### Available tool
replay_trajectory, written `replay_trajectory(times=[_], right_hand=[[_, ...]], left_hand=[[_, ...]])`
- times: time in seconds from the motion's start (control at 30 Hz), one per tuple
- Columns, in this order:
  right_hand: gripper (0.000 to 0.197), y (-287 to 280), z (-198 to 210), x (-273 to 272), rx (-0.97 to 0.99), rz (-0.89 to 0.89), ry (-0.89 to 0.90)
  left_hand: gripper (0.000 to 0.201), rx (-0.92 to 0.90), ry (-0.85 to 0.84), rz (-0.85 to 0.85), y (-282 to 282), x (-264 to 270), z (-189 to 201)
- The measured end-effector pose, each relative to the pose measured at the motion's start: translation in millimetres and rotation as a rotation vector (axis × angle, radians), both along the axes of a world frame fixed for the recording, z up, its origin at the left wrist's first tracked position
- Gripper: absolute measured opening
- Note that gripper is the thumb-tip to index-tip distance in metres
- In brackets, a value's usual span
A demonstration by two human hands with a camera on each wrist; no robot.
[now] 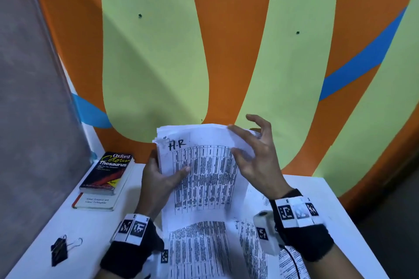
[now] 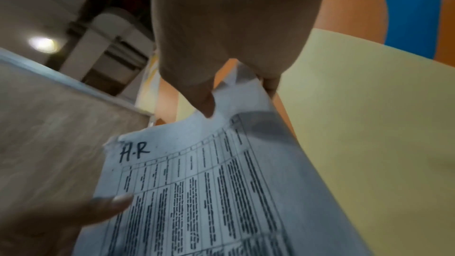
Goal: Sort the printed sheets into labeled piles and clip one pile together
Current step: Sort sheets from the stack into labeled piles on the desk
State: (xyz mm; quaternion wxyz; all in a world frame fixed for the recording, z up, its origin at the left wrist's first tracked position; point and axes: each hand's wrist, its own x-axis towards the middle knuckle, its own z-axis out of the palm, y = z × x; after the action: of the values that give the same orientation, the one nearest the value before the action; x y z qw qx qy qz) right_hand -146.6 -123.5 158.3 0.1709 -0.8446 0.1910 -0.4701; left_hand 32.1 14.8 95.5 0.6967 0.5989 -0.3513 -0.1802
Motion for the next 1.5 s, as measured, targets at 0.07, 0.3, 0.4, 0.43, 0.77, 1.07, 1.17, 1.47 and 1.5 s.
replay_trajectory(times=[0.07,0.3,0.4,0.43,0.77,1.07,1.17,1.47,1.5], right_hand=[[0.071,-2,-8,-5,0.204,0.056,-0.12],[0.042,10,-21,6,0.547,0.084,-0.135],[0.045,12,-19,9,0.562,0.077,-0.164],[0.049,12,-24,9,0.594,0.05,-0.126],[0.107,21,-168,25,0.777,-0.403,1.039],[0.073,31,-190,43,0.9,-0.549,0.813],[0.043,31,-180,22,0.969,-0.483,0.633],[0.029,42,-200,-107,0.914,-0.717,0.647],[0.029,40,-211,-110,0.917,-0.739,0.69]], left_hand=[[0.047,0.017,0.016,-0.007,-2,1,0],[0.015,-0.01,-0.1,0.134,-8,-4,16],[0.016,-0.044,-0.093,0.195,-8,2,15],[0.017,-0.029,-0.087,0.171,-7,2,10],[0.049,0.155,-0.076,0.487,6,21,7],[0.045,0.1,-0.059,0.64,30,38,11],[0.046,0.096,-0.043,0.59,33,35,12],[0.053,0.005,-0.011,0.562,31,35,20],[0.049,0.001,-0.011,0.544,29,32,22]])
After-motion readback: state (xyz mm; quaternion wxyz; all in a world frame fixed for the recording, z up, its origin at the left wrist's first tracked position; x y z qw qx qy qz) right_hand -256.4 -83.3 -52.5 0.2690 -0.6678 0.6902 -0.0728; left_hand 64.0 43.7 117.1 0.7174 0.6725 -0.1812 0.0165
